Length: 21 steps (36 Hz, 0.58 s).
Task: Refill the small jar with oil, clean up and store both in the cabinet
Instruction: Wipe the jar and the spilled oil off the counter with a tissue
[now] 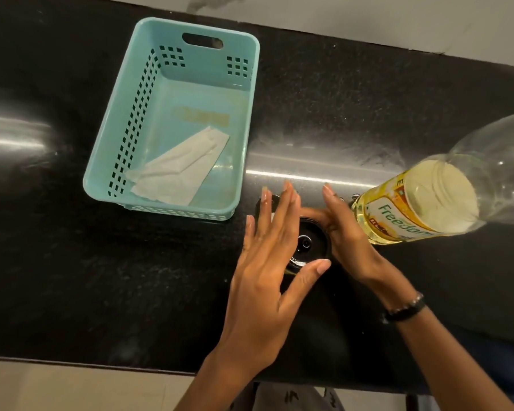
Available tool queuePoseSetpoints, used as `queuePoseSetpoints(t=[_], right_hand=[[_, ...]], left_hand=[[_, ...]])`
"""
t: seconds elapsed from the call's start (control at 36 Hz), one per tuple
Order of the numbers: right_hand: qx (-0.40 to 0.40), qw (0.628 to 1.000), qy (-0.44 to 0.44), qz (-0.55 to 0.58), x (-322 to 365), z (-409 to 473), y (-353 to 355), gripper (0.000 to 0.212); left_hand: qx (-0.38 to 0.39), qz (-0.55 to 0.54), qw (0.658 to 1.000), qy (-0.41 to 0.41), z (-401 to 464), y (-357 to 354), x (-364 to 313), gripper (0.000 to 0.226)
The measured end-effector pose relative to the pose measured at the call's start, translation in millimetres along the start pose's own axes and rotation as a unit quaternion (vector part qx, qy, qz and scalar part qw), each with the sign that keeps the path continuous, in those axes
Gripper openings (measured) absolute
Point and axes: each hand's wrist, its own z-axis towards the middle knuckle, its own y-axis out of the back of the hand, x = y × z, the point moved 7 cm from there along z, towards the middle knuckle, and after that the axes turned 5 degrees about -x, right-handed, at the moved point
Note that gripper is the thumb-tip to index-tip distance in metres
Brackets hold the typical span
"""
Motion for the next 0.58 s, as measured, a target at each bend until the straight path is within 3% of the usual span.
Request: queuePoseSetpoints(t=[0.11, 0.33, 0.58], right_hand=[[0.005, 1.000, -0.026, -0.017, -8, -1, 3, 0.066], [0.037, 0.998, 0.024, 0.033, 13, -6, 6, 0.075], [0.051, 0.997, -0.044, -0.042, -5, 14, -1, 0.072]], left_hand=[[-0.009, -0.004, 1.000, 0.003, -1, 0, 1, 0.068], [-0.025, -0.025, 0.999, 0.025, -2, 4, 5, 0.069], [-0.039, -0.061, 0.996, 0.047, -6, 0, 7, 0.074]])
